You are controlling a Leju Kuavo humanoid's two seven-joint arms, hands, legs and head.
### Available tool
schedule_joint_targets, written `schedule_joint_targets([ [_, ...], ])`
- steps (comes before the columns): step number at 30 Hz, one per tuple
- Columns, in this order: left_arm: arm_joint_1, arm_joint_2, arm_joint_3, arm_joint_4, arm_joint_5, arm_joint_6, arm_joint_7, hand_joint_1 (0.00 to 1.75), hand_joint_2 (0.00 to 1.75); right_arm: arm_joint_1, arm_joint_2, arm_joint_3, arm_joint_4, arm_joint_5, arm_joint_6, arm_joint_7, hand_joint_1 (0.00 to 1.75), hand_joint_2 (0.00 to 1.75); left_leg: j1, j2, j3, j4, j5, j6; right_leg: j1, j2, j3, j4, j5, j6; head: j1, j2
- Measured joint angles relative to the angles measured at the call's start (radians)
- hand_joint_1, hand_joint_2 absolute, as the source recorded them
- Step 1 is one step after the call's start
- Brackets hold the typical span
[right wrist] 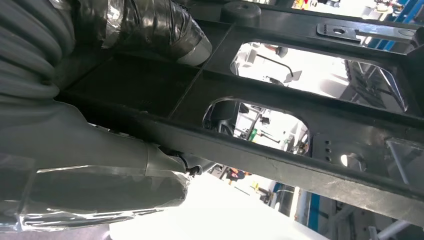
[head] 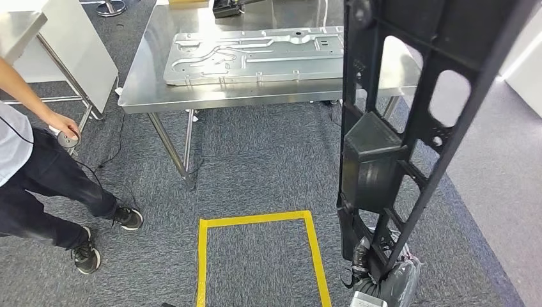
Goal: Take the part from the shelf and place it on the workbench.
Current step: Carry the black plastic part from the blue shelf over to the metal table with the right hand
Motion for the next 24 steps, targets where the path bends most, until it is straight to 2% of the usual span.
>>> schedule_joint_targets([
  [2, -0.001, 0.001, 0.0, 0.0, 0.0, 0.0, 0.0, 0.0, 1.75, 0.0, 0.0, 0.0, -0.001, 0.0, 0.0, 0.0, 1.75, 1.75, -0.006, 0.0, 0.009, -0.023, -0.002, 0.005, -0.001, -0.001, 0.0, -0.001, -0.004, 0.011, 0.0, 0.0],
  [5, 0.001, 0.0, 0.0, 0.0, -0.001, 0.0, 0.0, 0.0, 1.75, 0.0, 0.0, 0.0, -0.004, 0.001, 0.0, 0.0, 1.75, 1.75, 0.002, 0.0, 0.023, -0.046, 0.004, 0.017, -0.001, -0.003, -0.004, 0.017, -0.021, 0.026, 0.001, 0.0],
  [7, 0.0, -0.001, 0.0, 0.0, -0.002, -0.001, 0.0, 0.0, 1.75, 0.0, 0.0, 0.0, -0.006, 0.002, 0.0, -0.001, 1.75, 1.75, 0.006, 0.002, 0.033, -0.055, 0.005, 0.024, -0.005, -0.004, -0.049, 0.112, -0.068, 0.036, 0.002, 0.0],
  [9, -0.001, -0.001, 0.0, 0.0, -0.002, -0.001, 0.0, 0.0, 1.75, 0.001, 0.0, 0.0, -0.007, 0.002, 0.0, -0.001, 1.75, 1.75, 0.007, 0.003, 0.038, -0.055, 0.0, 0.027, -0.013, -0.004, -0.125, 0.236, -0.11, 0.044, 0.002, 0.0],
  [10, -0.001, -0.001, 0.0, 0.0, -0.002, -0.001, 0.0, 0.0, 1.75, 0.001, 0.0, 0.0, -0.007, 0.002, 0.0, 0.0, 1.75, 1.75, 0.008, 0.002, 0.042, -0.055, -0.005, 0.026, -0.017, -0.004, -0.149, 0.266, -0.107, 0.048, 0.002, 0.0],
  [11, 0.0, -0.001, 0.0, 0.0, -0.002, -0.001, 0.0, 0.0, 1.75, 0.002, -0.001, 0.0, -0.007, 0.003, 0.0, 0.0, 1.75, 1.75, 0.009, 0.002, 0.047, -0.054, -0.01, 0.023, -0.021, -0.005, -0.155, 0.259, -0.084, 0.052, 0.002, 0.0],
  [12, 0.0, -0.001, 0.0, 0.0, -0.003, -0.001, 0.001, 0.0, 1.75, 0.001, -0.001, 0.0, -0.007, 0.003, 0.0, 0.0, 1.75, 1.75, 0.011, 0.001, 0.054, -0.052, -0.016, 0.02, -0.025, -0.006, -0.14, 0.213, -0.043, 0.055, 0.002, 0.0],
  [13, 0.001, -0.002, 0.0, 0.0, -0.004, -0.001, 0.001, 0.0, 1.75, 0.001, -0.001, 0.0, -0.007, 0.004, 0.0, 0.0, 1.75, 1.75, 0.013, 0.001, 0.062, -0.05, -0.024, 0.015, -0.028, -0.008, -0.114, 0.144, -0.001, 0.056, 0.002, 0.0],
  [14, 0.0, -0.002, 0.0, 0.0, -0.005, -0.001, 0.001, 0.0, 1.75, 0.0, -0.001, 0.0, -0.007, 0.006, 0.0, 0.0, 1.75, 1.75, 0.012, 0.0, 0.066, -0.046, -0.032, 0.008, -0.028, -0.009, -0.087, 0.081, 0.028, 0.057, 0.002, 0.0],
  [15, 0.0, -0.002, 0.0, 0.0, -0.005, -0.001, 0.001, 0.0, 1.75, 0.0, -0.001, 0.0, -0.008, 0.007, 0.0, 0.0, 1.75, 1.75, 0.012, -0.001, 0.069, -0.044, -0.039, 0.001, -0.027, -0.01, -0.066, 0.037, 0.043, 0.053, 0.002, 0.0],
  [16, -0.001, -0.002, 0.0, 0.0, -0.006, -0.001, 0.001, 0.0, 1.75, 0.0, -0.001, 0.0, -0.008, 0.008, 0.0, -0.001, 1.75, 1.75, 0.01, -0.001, 0.071, -0.043, -0.044, -0.005, -0.025, -0.01, -0.056, 0.016, 0.044, 0.049, 0.002, 0.0],
  [20, -0.004, -0.002, 0.0, 0.0, -0.007, -0.001, 0.001, 0.0, 1.75, 0.0, -0.001, -0.001, -0.012, 0.012, 0.0, -0.001, 1.75, 1.75, 0.014, 0.001, 0.076, -0.034, -0.063, -0.026, -0.023, -0.005, -0.046, 0.007, 0.036, 0.02, 0.001, 0.0],
  [21, -0.004, -0.002, 0.0, 0.0, -0.007, -0.001, 0.001, 0.0, 1.75, -0.001, -0.001, -0.001, -0.013, 0.012, 0.0, -0.001, 1.75, 1.75, 0.014, 0.001, 0.063, -0.001, -0.082, -0.03, -0.024, -0.006, -0.042, 0.004, 0.035, 0.014, 0.001, 0.0],
  [22, -0.004, -0.002, 0.0, 0.0, -0.008, -0.002, 0.001, 0.0, 1.75, -0.001, -0.001, -0.001, -0.014, 0.013, 0.0, -0.001, 1.75, 1.75, 0.015, 0.001, 0.037, 0.055, -0.11, -0.033, -0.025, -0.007, -0.037, 0.002, 0.033, 0.009, 0.0, 0.0],
  [24, -0.002, -0.002, 0.0, 0.0, -0.008, -0.002, 0.001, 0.0, 1.75, -0.002, -0.001, -0.001, -0.015, 0.014, 0.0, 0.0, 1.75, 1.75, 0.016, 0.001, -0.043, 0.197, -0.163, -0.036, -0.021, -0.009, -0.032, 0.001, 0.027, 0.001, 0.0, 0.0],
])
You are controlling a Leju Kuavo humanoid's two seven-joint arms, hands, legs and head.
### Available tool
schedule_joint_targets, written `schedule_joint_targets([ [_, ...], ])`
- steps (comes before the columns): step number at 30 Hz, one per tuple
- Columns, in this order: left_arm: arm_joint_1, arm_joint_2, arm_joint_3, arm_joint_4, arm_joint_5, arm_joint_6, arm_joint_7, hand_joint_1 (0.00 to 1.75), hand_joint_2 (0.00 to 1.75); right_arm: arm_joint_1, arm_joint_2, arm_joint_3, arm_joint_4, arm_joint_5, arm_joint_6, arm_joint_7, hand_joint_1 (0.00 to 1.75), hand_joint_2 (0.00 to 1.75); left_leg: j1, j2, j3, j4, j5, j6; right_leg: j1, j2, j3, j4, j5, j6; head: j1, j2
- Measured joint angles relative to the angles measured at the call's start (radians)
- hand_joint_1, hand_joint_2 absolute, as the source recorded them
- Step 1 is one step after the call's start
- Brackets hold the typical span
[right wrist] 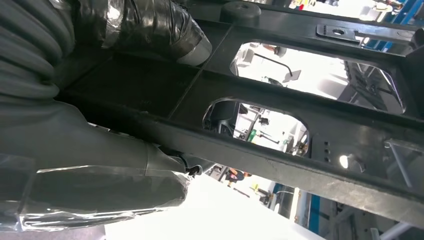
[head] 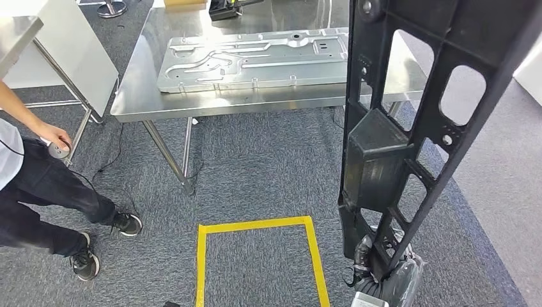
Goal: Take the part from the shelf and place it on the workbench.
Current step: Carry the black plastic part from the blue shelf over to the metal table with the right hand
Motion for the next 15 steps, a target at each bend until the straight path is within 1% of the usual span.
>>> schedule_joint_targets([
  [1, 0.001, 0.0, 0.0, 0.0, 0.0, 0.0, 0.0, 0.0, 1.75, 0.0, 0.0, 0.0, 0.0, 0.0, 0.0, 0.0, 1.75, 1.75, 0.0, 0.0, -0.031, 0.046, -0.005, 0.0, 0.003, 0.001, 0.003, 0.0, -0.003, -0.002, 0.0, 0.0],
  [2, 0.003, 0.0, 0.0, 0.0, -0.001, 0.0, 0.0, 0.0, 1.75, 0.0, 0.0, 0.0, 0.0, 0.001, 0.0, 0.001, 1.75, 1.75, 0.0, 0.0, -0.045, 0.052, 0.012, 0.003, 0.005, 0.003, 0.008, 0.0, -0.007, -0.003, 0.0, 0.0],
  [3, 0.003, 0.0, 0.0, 0.0, -0.001, 0.0, 0.001, 0.0, 1.75, 0.0, 0.0, 0.0, 0.0, 0.001, 0.0, 0.001, 1.75, 1.75, -0.001, 0.0, -0.039, 0.019, 0.048, 0.006, 0.007, 0.005, 0.015, 0.0, -0.011, -0.003, 0.0, 0.0],
  [4, 0.004, 0.0, 0.0, 0.0, -0.001, 0.0, 0.001, 0.0, 1.75, 0.0, 0.0, 0.0, 0.0, 0.002, 0.0, 0.001, 1.75, 1.75, -0.003, -0.001, -0.018, -0.047, 0.097, 0.013, 0.009, 0.006, 0.023, 0.0, -0.017, -0.002, 0.0, 0.0],
  [5, 0.004, 0.001, 0.0, 0.0, -0.001, 0.0, 0.001, 0.0, 1.75, 0.0, 0.0, 0.0, 0.0, 0.002, 0.0, 0.001, 1.75, 1.75, -0.006, -0.001, 0.008, -0.114, 0.135, 0.021, 0.011, 0.007, 0.029, 0.0, -0.022, 0.0, 0.0, 0.0],
  [6, 0.003, 0.002, 0.0, 0.0, -0.001, 0.0, 0.001, 0.0, 1.75, -0.001, 0.0, 0.0, 0.0, 0.003, 0.0, 0.001, 1.75, 1.75, -0.01, -0.002, 0.029, -0.169, 0.159, 0.028, 0.012, 0.008, 0.032, 0.001, -0.027, 0.004, 0.0, 0.0],
  [7, 0.002, 0.003, 0.0, 0.0, -0.001, 0.0, 0.001, 0.0, 1.75, -0.001, 0.0, 0.0, 0.0, 0.004, 0.0, 0.001, 1.75, 1.75, -0.013, -0.002, 0.041, -0.203, 0.17, 0.033, 0.012, 0.008, 0.032, 0.002, -0.03, 0.008, 0.001, 0.0],
  [9, 0.002, 0.003, 0.0, 0.0, -0.003, -0.002, 0.001, 0.0, 1.75, -0.002, 0.0, 0.0, -0.001, 0.006, 0.0, 0.001, 1.75, 1.75, -0.018, -0.003, 0.045, -0.219, 0.167, 0.037, 0.01, 0.008, 0.031, -0.001, -0.032, 0.02, 0.0, 0.0],
  [11, 0.003, 0.002, 0.0, 0.0, -0.004, -0.004, 0.001, 0.0, 1.75, -0.002, -0.001, 0.0, -0.004, 0.011, 0.0, 0.002, 1.75, 1.75, -0.014, -0.002, 0.055, -0.232, 0.17, 0.045, 0.009, 0.007, 0.033, 0.005, -0.04, 0.03, 0.001, 0.0],
  [12, 0.003, 0.002, 0.0, 0.0, -0.005, -0.004, 0.001, 0.0, 1.75, -0.003, -0.001, 0.0, -0.005, 0.013, 0.0, 0.002, 1.75, 1.75, -0.01, -0.002, 0.061, -0.24, 0.171, 0.05, 0.01, 0.006, 0.023, 0.029, -0.054, 0.035, 0.001, 0.0],
  [13, 0.002, 0.001, 0.0, 0.0, -0.006, -0.005, 0.001, 0.0, 1.75, -0.004, -0.002, 0.0, -0.007, 0.015, 0.0, 0.002, 1.75, 1.75, -0.007, -0.001, 0.068, -0.246, 0.172, 0.056, 0.009, 0.005, 0.002, 0.074, -0.077, 0.039, 0.001, 0.0],
  [15, 0.001, 0.001, 0.0, 0.0, -0.007, -0.006, 0.001, 0.0, 1.75, -0.004, -0.002, 0.0, -0.008, 0.016, 0.0, 0.002, 1.75, 1.75, -0.008, 0.0, 0.073, -0.247, 0.168, 0.061, 0.006, 0.004, -0.071, 0.201, -0.128, 0.045, 0.001, 0.0],
])
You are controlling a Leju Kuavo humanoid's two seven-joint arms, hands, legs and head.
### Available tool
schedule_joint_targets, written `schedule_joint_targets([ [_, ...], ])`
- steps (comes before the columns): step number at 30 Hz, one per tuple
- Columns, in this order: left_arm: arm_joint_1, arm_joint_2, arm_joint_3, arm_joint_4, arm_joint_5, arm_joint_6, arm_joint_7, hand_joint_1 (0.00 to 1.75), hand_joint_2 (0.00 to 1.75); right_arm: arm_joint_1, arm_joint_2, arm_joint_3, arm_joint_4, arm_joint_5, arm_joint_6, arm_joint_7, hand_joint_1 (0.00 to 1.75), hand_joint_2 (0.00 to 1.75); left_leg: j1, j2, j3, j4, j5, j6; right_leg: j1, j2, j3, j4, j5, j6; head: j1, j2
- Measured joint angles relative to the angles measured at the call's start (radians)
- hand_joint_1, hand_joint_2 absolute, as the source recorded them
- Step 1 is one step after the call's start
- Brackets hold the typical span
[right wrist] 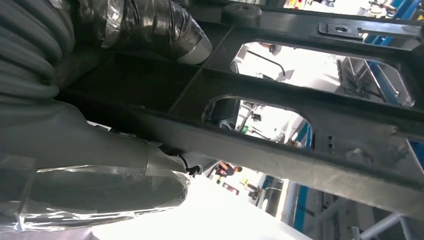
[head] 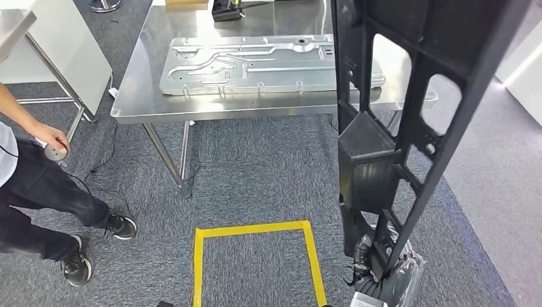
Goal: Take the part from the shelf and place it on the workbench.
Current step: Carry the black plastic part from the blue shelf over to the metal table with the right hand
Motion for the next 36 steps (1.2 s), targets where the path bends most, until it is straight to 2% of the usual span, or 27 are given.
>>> schedule_joint_targets([
  [1, 0.0, 0.0, 0.0, 0.0, 0.0, -0.001, 0.0, 0.0, 1.75, 0.0, -0.001, 0.0, 0.0, 0.0, 0.0, 0.0, 1.75, 1.75, 0.0, 0.0, 0.002, 0.001, -0.003, 0.001, -0.002, 0.0, -0.034, 0.053, -0.014, 0.002, 0.0, 0.0],
  [2, 0.0, 0.0, 0.0, 0.0, 0.0, -0.002, 0.0, 0.0, 1.75, 0.001, -0.002, 0.0, 0.0, 0.0, 0.0, 0.001, 1.75, 1.75, 0.0, 0.0, 0.006, 0.001, -0.007, 0.0, -0.004, 0.0, -0.055, 0.076, -0.008, 0.005, 0.0, 0.0],
  [3, 0.001, 0.0, 0.0, 0.0, 0.0, -0.003, 0.0, 0.0, 1.75, 0.001, -0.003, 0.0, 0.0, 0.001, 0.0, 0.001, 1.75, 1.75, 0.0, -0.001, 0.011, 0.003, -0.012, -0.002, -0.006, -0.001, -0.057, 0.062, 0.017, 0.006, 0.0, 0.0],
  [5, 0.002, -0.001, 0.0, 0.0, 0.0, -0.005, 0.001, 0.0, 1.75, 0.0, -0.004, 0.0, 0.0, 0.001, 0.0, 0.002, 1.75, 1.75, 0.002, -0.002, 0.023, 0.008, -0.026, -0.008, -0.01, -0.003, -0.014, -0.056, 0.101, 0.007, 0.0, 0.0],
  [6, 0.002, -0.001, 0.0, 0.0, 0.0, -0.006, 0.001, 0.0, 1.75, 0.0, -0.005, 0.0, 0.0, 0.001, 0.0, 0.002, 1.75, 1.75, 0.0, -0.003, 0.026, 0.013, -0.034, -0.014, -0.009, -0.004, 0.013, -0.118, 0.128, 0.006, 0.001, 0.0],
  [7, 0.001, -0.002, 0.0, 0.0, 0.0, -0.006, 0.001, 0.0, 1.75, -0.001, -0.005, 0.0, -0.001, 0.001, 0.0, 0.002, 1.75, 1.75, -0.002, -0.003, 0.029, 0.015, -0.041, -0.02, -0.008, -0.004, 0.032, -0.16, 0.143, 0.002, 0.0, 0.0],
  [8, 0.0, -0.002, 0.0, 0.0, -0.001, -0.007, 0.001, 0.0, 1.75, -0.001, -0.005, -0.001, -0.001, 0.002, 0.0, 0.002, 1.75, 1.75, -0.003, -0.004, 0.029, 0.016, -0.046, -0.026, -0.006, -0.004, 0.042, -0.18, 0.143, -0.002, 0.0, 0.0],
  [12, -0.003, -0.002, 0.0, 0.0, -0.002, -0.008, 0.0, 0.0, 1.75, -0.001, -0.006, -0.003, -0.003, 0.003, 0.0, 0.002, 1.75, 1.75, 0.0, -0.002, 0.034, 0.029, -0.066, -0.047, -0.005, 0.0, 0.054, -0.191, 0.134, -0.028, 0.0, 0.0],
  [13, -0.003, -0.002, 0.0, 0.0, -0.003, -0.008, -0.001, 0.0, 1.75, -0.002, -0.006, -0.004, -0.004, 0.003, 0.0, 0.002, 1.75, 1.75, 0.001, -0.002, 0.02, 0.064, -0.085, -0.052, -0.007, -0.001, 0.06, -0.194, 0.132, -0.034, 0.0, 0.0],
  [14, -0.003, -0.002, 0.0, 0.0, -0.003, -0.008, -0.001, 0.0, 1.75, -0.002, -0.006, -0.004, -0.005, 0.003, 0.0, 0.002, 1.75, 1.75, 0.002, -0.002, -0.007, 0.12, -0.11, -0.055, -0.007, -0.002, 0.065, -0.196, 0.13, -0.039, -0.001, 0.0],
  [16, -0.002, -0.002, 0.0, 0.0, -0.004, -0.008, -0.002, 0.0, 1.75, -0.003, -0.006, -0.005, -0.006, 0.004, 0.0, 0.002, 1.75, 1.75, 0.003, -0.002, -0.086, 0.254, -0.159, -0.058, -0.003, -0.004, 0.073, -0.197, 0.121, -0.046, -0.001, 0.0],
  [17, 0.0, -0.003, 0.0, 0.0, -0.005, -0.008, -0.001, 0.0, 1.75, -0.003, -0.006, -0.005, -0.005, 0.004, 0.0, 0.002, 1.75, 1.75, 0.003, -0.002, -0.116, 0.296, -0.162, -0.058, -0.001, -0.003, 0.078, -0.197, 0.117, -0.047, -0.001, 0.0],
  [18, 0.001, -0.003, 0.0, 0.0, -0.006, -0.008, -0.001, 0.0, 1.75, -0.003, -0.006, -0.005, -0.005, 0.005, 0.0, 0.002, 1.75, 1.75, 0.003, -0.002, -0.128, 0.3, -0.143, -0.056, 0.0, -0.001, 0.084, -0.197, 0.111, -0.047, -0.001, 0.0],
  [19, 0.001, -0.003, 0.0, 0.0, -0.006, -0.008, -0.001, 0.0, 1.75, -0.003, -0.006, -0.006, -0.005, 0.007, 0.0, 0.002, 1.75, 1.75, 0.002, -0.002, -0.122, 0.266, -0.106, -0.052, 0.002, 0.001, 0.093, -0.197, 0.105, -0.046, -0.001, 0.0],
  [20, 0.001, -0.003, 0.0, 0.0, -0.006, -0.008, -0.001, 0.0, 1.75, -0.003, -0.007, -0.006, -0.006, 0.008, 0.0, 0.002, 1.75, 1.75, 0.001, -0.002, -0.101, 0.201, -0.058, -0.045, 0.004, 0.002, 0.103, -0.197, 0.099, -0.045, -0.001, 0.0],
  [21, 0.001, -0.003, 0.0, 0.0, -0.007, -0.008, 0.0, 0.0, 1.75, -0.004, -0.007, -0.006, -0.006, 0.011, 0.0, 0.002, 1.75, 1.75, -0.002, -0.003, -0.075, 0.136, -0.023, -0.038, 0.005, 0.002, 0.112, -0.197, 0.091, -0.042, 0.0, 0.0],
  [22, 0.0, -0.002, 0.0, 0.0, -0.007, -0.008, 0.0, 0.0, 1.75, -0.004, -0.007, -0.006, -0.006, 0.013, 0.0, 0.002, 1.75, 1.75, -0.005, -0.003, -0.052, 0.083, -0.003, -0.031, 0.006, 0.003, 0.118, -0.198, 0.085, -0.038, 0.0, 0.0],
  [23, -0.001, -0.002, 0.0, 0.0, -0.007, -0.008, 0.0, 0.0, 1.75, -0.005, -0.007, -0.006, -0.006, 0.016, 0.0, 0.003, 1.75, 1.75, -0.009, -0.003, -0.037, 0.05, 0.004, -0.026, 0.006, 0.003, 0.122, -0.2, 0.08, -0.032, 0.0, 0.0],
  [26, 0.0, -0.002, -0.001, 0.0, -0.007, -0.008, 0.001, 0.0, 1.75, -0.005, -0.008, -0.007, -0.01, 0.023, 0.0, 0.003, 1.75, 1.75, -0.012, -0.004, -0.018, 0.021, -0.005, -0.012, 0.003, 0.001, 0.133, -0.193, 0.082, -0.013, 0.0, 0.0],
  [28, 0.001, -0.002, -0.001, 0.0, -0.01, -0.008, 0.001, 0.0, 1.75, -0.006, -0.008, -0.008, -0.014, 0.028, 0.0, 0.003, 1.75, 1.75, -0.008, -0.005, 0.004, 0.007, -0.007, -0.002, 0.002, 0.001, 0.123, -0.156, 0.066, -0.002, 0.001, 0.0],
  [29, 0.001, -0.002, -0.001, 0.0, -0.011, -0.008, 0.001, 0.0, 1.75, -0.007, -0.009, -0.008, -0.016, 0.03, 0.0, 0.003, 1.75, 1.75, -0.006, -0.005, 0.013, 0.003, -0.008, 0.002, 0.0, 0.0, 0.099, -0.112, 0.043, 0.002, 0.001, 0.0],
  [31, -0.001, -0.002, -0.001, 0.0, -0.013, -0.008, 0.001, 0.0, 1.75, -0.007, -0.01, -0.008, -0.019, 0.032, 0.0, 0.002, 1.75, 1.75, -0.007, -0.005, 0.022, 0.002, -0.016, 0.007, -0.002, 0.0, 0.025, 0.004, -0.006, 0.01, 0.001, 0.0],
  [32, 0.0, -0.002, -0.001, 0.0, -0.013, -0.008, 0.001, 0.0, 1.75, -0.007, -0.01, -0.008, -0.019, 0.033, 0.0, 0.002, 1.75, 1.75, -0.007, -0.005, 0.027, 0.003, -0.022, 0.007, -0.003, 0.0, -0.012, 0.051, -0.017, 0.013, 0.001, 0.0],
  [33, 0.001, -0.002, -0.001, 0.0, -0.014, -0.008, 0.001, 0.0, 1.75, -0.006, -0.011, -0.008, -0.019, 0.034, 0.0, 0.002, 1.75, 1.75, -0.007, -0.005, 0.034, 0.003, -0.028, 0.006, -0.004, 0.0, -0.034, 0.065, -0.005, 0.015, 0.001, 0.0],
  [34, 0.002, -0.002, -0.001, 0.0, -0.014, -0.008, 0.001, 0.0, 1.75, -0.006, -0.012, -0.009, -0.019, 0.034, 0.0, 0.003, 1.75, 1.75, -0.006, -0.005, 0.044, 0.003, -0.036, 0.004, -0.005, 0.0, -0.039, 0.045, 0.026, 0.016, 0.001, 0.0],
  [36, 0.004, -0.004, -0.001, 0.0, -0.015, -0.008, 0.001, 0.0, 1.75, -0.006, -0.014, -0.009, -0.02, 0.036, 0.0, 0.003, 1.75, 1.75, -0.005, -0.006, 0.067, 0.002, -0.054, -0.003, -0.005, -0.002, -0.006, -0.073, 0.121, 0.011, 0.002, 0.0],
])
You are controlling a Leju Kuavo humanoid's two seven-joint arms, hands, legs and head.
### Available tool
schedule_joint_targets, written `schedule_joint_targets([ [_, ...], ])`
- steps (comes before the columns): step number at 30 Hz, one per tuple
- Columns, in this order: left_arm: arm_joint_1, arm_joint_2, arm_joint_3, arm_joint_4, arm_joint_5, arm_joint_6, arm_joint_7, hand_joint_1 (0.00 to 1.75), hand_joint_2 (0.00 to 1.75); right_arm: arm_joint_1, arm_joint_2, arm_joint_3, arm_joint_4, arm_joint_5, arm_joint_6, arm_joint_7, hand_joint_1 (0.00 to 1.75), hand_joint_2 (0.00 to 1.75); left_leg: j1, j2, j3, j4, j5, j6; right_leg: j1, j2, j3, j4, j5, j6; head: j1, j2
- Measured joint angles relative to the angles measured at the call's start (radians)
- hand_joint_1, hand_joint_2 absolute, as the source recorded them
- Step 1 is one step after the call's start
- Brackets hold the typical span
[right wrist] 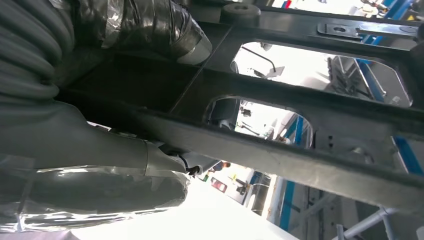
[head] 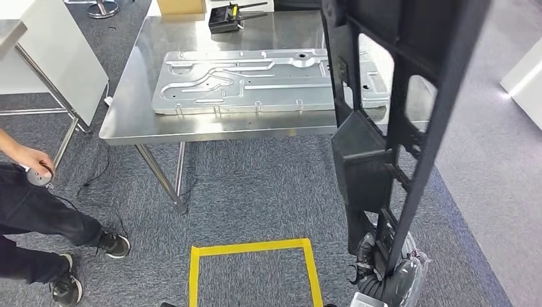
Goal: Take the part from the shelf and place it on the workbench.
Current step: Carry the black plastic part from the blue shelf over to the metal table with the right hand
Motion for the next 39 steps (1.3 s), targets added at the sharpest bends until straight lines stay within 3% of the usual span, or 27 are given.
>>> schedule_joint_targets([
  [2, -0.002, -0.002, 0.0, 0.0, -0.001, 0.0, 0.0, 0.0, 1.75, 0.0, -0.001, -0.002, -0.002, 0.003, 0.0, 0.0, 1.75, 1.75, 0.0, -0.001, 0.013, -0.001, -0.015, -0.01, 0.006, -0.003, 0.025, -0.09, 0.038, -0.012, 0.001, 0.0],
  [5, -0.006, -0.002, 0.0, 0.0, -0.001, 0.0, 0.0, 0.0, 1.75, 0.003, -0.002, -0.006, -0.006, 0.007, 0.0, 0.0, 1.75, 1.75, -0.002, 0.001, 0.022, 0.002, -0.025, -0.028, 0.011, -0.002, 0.031, -0.112, 0.032, -0.038, 0.003, 0.0],
  [7, -0.007, -0.002, 0.0, 0.0, -0.001, 0.0, 0.0, 0.0, 1.75, 0.001, -0.002, -0.007, -0.01, 0.01, 0.0, 0.0, 1.75, 1.75, -0.001, 0.001, 0.016, 0.033, -0.037, -0.037, 0.008, -0.001, 0.05, -0.121, 0.028, -0.051, 0.002, 0.0],
  [9, -0.009, -0.002, 0.0, 0.0, -0.002, 0.0, 0.0, 0.0, 1.75, -0.003, -0.002, -0.009, -0.014, 0.014, 0.0, -0.001, 1.75, 1.75, 0.002, 0.001, -0.035, 0.13, -0.073, -0.045, 0.006, -0.003, 0.066, -0.127, 0.02, -0.061, 0.001, 0.0],
  [11, -0.008, -0.003, 0.0, 0.0, -0.004, 0.0, 0.002, 0.0, 1.75, -0.005, -0.002, -0.01, -0.016, 0.018, 0.0, 0.0, 1.75, 1.75, 0.004, 0.001, -0.118, 0.253, -0.119, -0.049, 0.007, -0.002, 0.078, -0.128, 0.008, -0.066, 0.0, 0.0],
  [12, -0.006, -0.003, 0.0, 0.0, -0.005, 0.0, 0.002, 0.0, 1.75, -0.006, -0.002, -0.011, -0.016, 0.019, 0.0, 0.0, 1.75, 1.75, 0.005, 0.001, -0.151, 0.287, -0.123, -0.05, 0.008, -0.001, 0.086, -0.128, 0.001, -0.066, 0.0, 0.0],
  [13, -0.005, -0.003, 0.0, 0.0, -0.006, 0.0, 0.003, 0.0, 1.75, -0.005, -0.002, -0.013, -0.016, 0.021, 0.0, 0.0, 1.75, 1.75, 0.006, 0.002, -0.166, 0.282, -0.104, -0.051, 0.008, 0.001, 0.096, -0.128, -0.006, -0.065, 0.0, 0.0],
  [16, -0.003, -0.003, 0.0, 0.0, -0.007, 0.0, 0.004, 0.0, 1.75, -0.006, -0.002, -0.016, -0.017, 0.022, 0.0, 0.0, 1.75, 1.75, 0.005, 0.002, -0.135, 0.117, 0.034, -0.043, 0.009, 0.004, 0.128, -0.128, -0.031, -0.056, 0.0, 0.0],
  [17, -0.005, -0.003, 0.0, 0.0, -0.007, 0.0, 0.004, 0.0, 1.75, -0.007, -0.002, -0.017, -0.018, 0.022, 0.0, 0.0, 1.75, 1.75, 0.002, 0.002, -0.123, 0.072, 0.057, -0.038, 0.008, 0.004, 0.134, -0.128, -0.037, -0.051, 0.0, 0.0],
  [20, -0.006, -0.002, 0.0, 0.0, -0.007, 0.0, 0.004, 0.0, 1.75, -0.009, -0.002, -0.02, -0.021, 0.021, 0.0, 0.001, 1.75, 1.75, -0.008, 0.001, -0.111, 0.034, 0.064, -0.024, 0.006, 0.004, 0.141, -0.132, -0.048, -0.033, 0.0, 0.0],
  [22, -0.004, -0.002, 0.0, 0.0, -0.007, 0.0, 0.004, 0.0, 1.75, -0.011, -0.002, -0.02, -0.023, 0.021, 0.0, 0.002, 1.75, 1.75, -0.004, 0.0, -0.099, 0.021, 0.068, -0.014, 0.005, 0.003, 0.141, -0.122, -0.06, -0.022, 0.001, 0.0],
  [24, -0.006, -0.002, 0.0, 0.0, -0.007, -0.001, 0.004, 0.0, 1.75, -0.013, -0.003, -0.021, -0.025, 0.021, 0.0, 0.002, 1.75, 1.75, 0.001, 0.001, -0.083, 0.007, 0.066, -0.004, 0.003, 0.001, 0.096, -0.036, -0.1, -0.015, 0.002, 0.0],
  [26, -0.008, -0.002, 0.0, 0.0, -0.006, -0.002, 0.004, 0.0, 1.75, -0.015, -0.004, -0.021, -0.026, 0.02, 0.0, 0.002, 1.75, 1.75, 0.002, 0.001, -0.072, 0.005, 0.056, 0.003, 0.002, 0.001, 0.009, 0.103, -0.144, -0.011, 0.003, 0.0],
  [27, -0.008, -0.002, 0.0, 0.0, -0.006, -0.003, 0.004, 0.0, 1.75, -0.015, -0.004, -0.021, -0.026, 0.019, 0.0, 0.002, 1.75, 1.75, 0.001, 0.0, -0.066, 0.005, 0.051, 0.003, 0.002, 0.001, -0.027, 0.149, -0.145, -0.01, 0.003, 0.0],
  [28, -0.007, -0.002, 0.0, 0.0, -0.006, -0.003, 0.004, 0.0, 1.75, -0.015, -0.005, -0.021, -0.025, 0.019, 0.0, 0.002, 1.75, 1.75, 0.001, 0.0, -0.058, 0.005, 0.044, 0.003, 0.002, 0.001, -0.047, 0.159, -0.125, -0.011, 0.003, 0.0],
  [29, -0.006, -0.002, 0.0, 0.0, -0.006, -0.003, 0.004, 0.0, 1.75, -0.015, -0.006, -0.021, -0.025, 0.019, 0.0, 0.002, 1.75, 1.75, 0.001, -0.002, -0.048, 0.005, 0.037, 0.002, 0.002, 0.001, -0.047, 0.131, -0.088, -0.012, 0.003, 0.0],
  [31, -0.005, -0.003, 0.0, 0.0, -0.006, -0.003, 0.004, 0.0, 1.75, -0.015, -0.007, -0.021, -0.025, 0.018, 0.0, 0.002, 1.75, 1.75, 0.001, -0.003, -0.028, 0.005, 0.021, -0.004, 0.005, 0.0, -0.009, 0.005, 0.006, -0.022, 0.003, 0.0],
  [32, -0.006, -0.004, 0.0, 0.0, -0.007, -0.003, 0.004, 0.0, 1.75, -0.016, -0.007, -0.021, -0.025, 0.018, 0.0, 0.002, 1.75, 1.75, -0.001, -0.004, -0.023, 0.007, 0.012, -0.009, 0.008, 0.0, 0.013, -0.054, 0.033, -0.027, 0.004, 0.0],
  [34, -0.007, -0.005, 0.0, 0.0, -0.007, -0.002, 0.005, 0.0, 1.75, -0.017, -0.008, -0.022, -0.025, 0.018, 0.0, 0.003, 1.75, 1.75, -0.003, -0.004, -0.021, 0.006, 0.002, -0.02, 0.014, 0.0, 0.032, -0.106, 0.041, -0.037, 0.003, 0.0],
  [37, -0.009, -0.004, -0.001, 0.0, -0.008, -0.001, 0.005, 0.0, 1.75, -0.017, -0.009, -0.023, -0.025, 0.018, 0.0, 0.003, 1.75, 1.75, -0.002, -0.002, -0.017, 0.009, -0.012, -0.035, 0.009, 0.003, 0.044, -0.123, 0.035, -0.047, 0.003, 0.0],
  [39, -0.011, -0.004, -0.001, 0.0, -0.009, 0.0, 0.006, 0.0, 1.75, -0.018, -0.009, -0.023, -0.025, 0.018, 0.0, 0.003, 1.75, 1.75, -0.001, -0.002, -0.048, 0.082, -0.049, -0.044, 0.004, 0.0, 0.059, -0.135, 0.031, -0.057, 0.002, 0.0],
])
